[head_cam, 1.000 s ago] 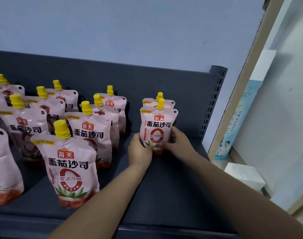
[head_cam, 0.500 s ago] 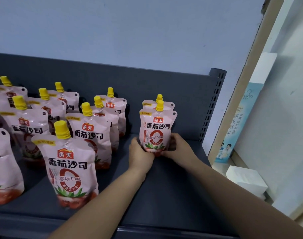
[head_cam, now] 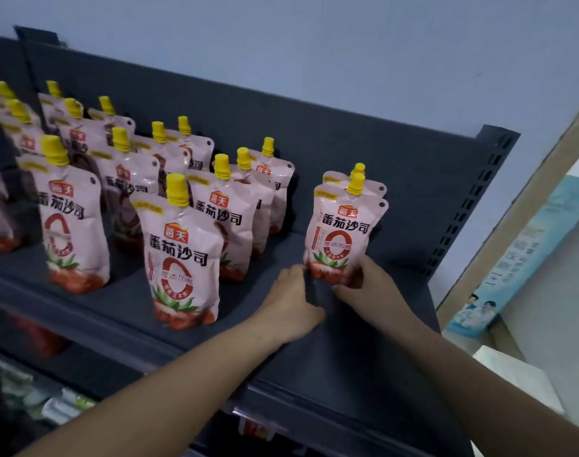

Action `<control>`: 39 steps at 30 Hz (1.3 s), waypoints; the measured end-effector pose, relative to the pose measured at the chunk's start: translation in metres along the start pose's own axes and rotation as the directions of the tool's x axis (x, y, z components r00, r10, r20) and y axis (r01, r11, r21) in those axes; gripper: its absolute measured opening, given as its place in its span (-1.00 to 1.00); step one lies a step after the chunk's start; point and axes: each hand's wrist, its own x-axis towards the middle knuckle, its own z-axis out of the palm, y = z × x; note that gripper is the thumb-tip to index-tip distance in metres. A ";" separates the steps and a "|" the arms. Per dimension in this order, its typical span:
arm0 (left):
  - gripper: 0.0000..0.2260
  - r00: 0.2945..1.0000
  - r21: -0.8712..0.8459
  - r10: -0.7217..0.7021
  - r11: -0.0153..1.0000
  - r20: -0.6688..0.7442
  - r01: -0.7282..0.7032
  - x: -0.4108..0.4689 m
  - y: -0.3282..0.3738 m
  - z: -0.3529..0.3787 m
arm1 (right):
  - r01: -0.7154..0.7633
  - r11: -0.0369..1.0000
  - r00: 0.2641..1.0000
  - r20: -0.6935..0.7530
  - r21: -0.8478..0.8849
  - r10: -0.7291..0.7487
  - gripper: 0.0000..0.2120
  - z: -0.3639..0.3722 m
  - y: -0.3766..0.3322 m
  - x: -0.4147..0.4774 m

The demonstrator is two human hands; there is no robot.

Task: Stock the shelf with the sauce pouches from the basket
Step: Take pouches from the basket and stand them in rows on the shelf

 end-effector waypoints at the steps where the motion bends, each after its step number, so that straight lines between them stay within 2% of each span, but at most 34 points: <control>1: -0.44 0.999 0.055 0.033 0.998 0.034 -0.035 -0.007 0.002 -0.003 | 0.044 0.998 0.998 0.051 -0.039 -0.042 -0.80 0.002 -0.006 -0.002; 3: -0.49 0.991 0.132 0.091 0.986 0.100 -0.104 -0.022 0.005 -0.013 | 0.121 0.988 0.984 0.144 -0.098 -0.106 -0.82 0.006 -0.020 -0.010; 7: -0.55 0.971 0.187 0.136 0.967 0.198 -0.173 -0.057 0.000 -0.046 | 0.311 0.935 0.936 0.227 -0.171 -0.270 -0.82 0.011 -0.057 -0.030; 10: -0.54 0.965 0.121 0.160 0.975 0.209 -0.188 -0.089 -0.014 -0.087 | 0.482 0.859 0.829 0.405 -0.171 -0.384 -0.85 0.016 -0.101 -0.049; 13: -0.78 0.974 0.082 0.146 0.983 0.176 -0.162 -0.128 -0.041 -0.137 | 0.558 0.824 0.689 0.610 -0.104 -0.390 -0.87 0.033 -0.156 -0.070; 15: -0.81 0.986 0.099 0.118 0.987 0.120 -0.130 -0.157 -0.062 -0.175 | 0.587 0.810 0.612 0.657 -0.005 -0.440 -0.84 0.056 -0.192 -0.082; 17: -0.85 0.993 0.209 0.081 0.973 0.089 -0.099 -0.187 -0.084 -0.217 | 0.613 0.785 0.569 0.641 0.086 -0.515 -0.80 0.085 -0.224 -0.091; 21: -0.79 0.989 0.515 -0.011 0.853 -0.147 0.086 -0.244 -0.131 -0.301 | 0.732 0.667 0.481 0.588 0.139 -0.650 -0.72 0.152 -0.287 -0.106; 25: -0.71 0.933 0.613 -0.139 0.719 -0.332 0.326 -0.311 -0.181 -0.363 | 0.772 0.608 0.404 0.593 0.188 -0.697 -0.68 0.225 -0.347 -0.116; 33: -0.58 0.764 0.559 -0.372 0.525 -0.527 0.642 -0.419 -0.257 -0.430 | 0.821 0.520 0.240 0.682 0.237 -0.691 -0.67 0.352 -0.425 -0.142; 39: -0.58 0.635 0.419 -0.451 0.492 -0.627 0.763 -0.444 -0.324 -0.452 | 0.858 0.439 0.117 0.733 0.265 -0.670 -0.67 0.444 -0.466 -0.131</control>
